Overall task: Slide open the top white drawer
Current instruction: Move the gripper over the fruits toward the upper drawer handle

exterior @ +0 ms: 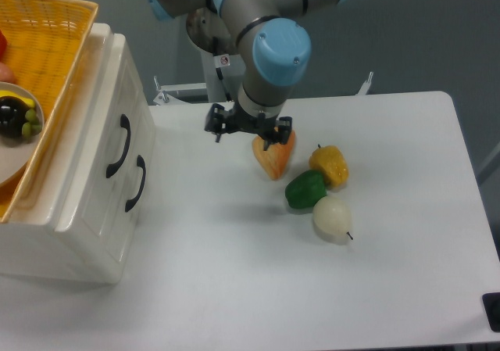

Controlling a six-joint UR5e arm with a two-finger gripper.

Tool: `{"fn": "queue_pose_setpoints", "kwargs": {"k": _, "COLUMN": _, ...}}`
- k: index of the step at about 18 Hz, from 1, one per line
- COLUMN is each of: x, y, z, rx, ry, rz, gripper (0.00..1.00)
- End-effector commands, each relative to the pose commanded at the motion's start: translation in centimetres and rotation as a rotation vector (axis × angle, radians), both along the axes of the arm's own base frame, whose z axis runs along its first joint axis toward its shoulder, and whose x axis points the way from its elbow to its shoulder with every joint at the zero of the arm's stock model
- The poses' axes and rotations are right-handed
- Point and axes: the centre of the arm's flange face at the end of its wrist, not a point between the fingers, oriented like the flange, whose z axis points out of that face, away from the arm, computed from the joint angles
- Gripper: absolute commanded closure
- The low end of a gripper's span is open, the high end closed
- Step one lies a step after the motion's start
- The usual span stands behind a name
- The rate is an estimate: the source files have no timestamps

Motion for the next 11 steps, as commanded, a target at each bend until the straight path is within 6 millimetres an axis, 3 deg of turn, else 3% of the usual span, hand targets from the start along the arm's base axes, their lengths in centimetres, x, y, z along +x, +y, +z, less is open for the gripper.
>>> {"fn": "queue_pose_setpoints", "kwargs": {"k": 3, "x": 1.4, "y": 1.2, "z": 0.9, "rx": 0.023, "ry": -0.004, "rz": 0.003, "gripper": 0.0}}
{"fn": "queue_pose_setpoints", "kwargs": {"k": 11, "x": 3.4, "y": 3.7, "z": 0.3, "rx": 0.005, "ry": -0.047, "rz": 0.066, "gripper": 0.0}}
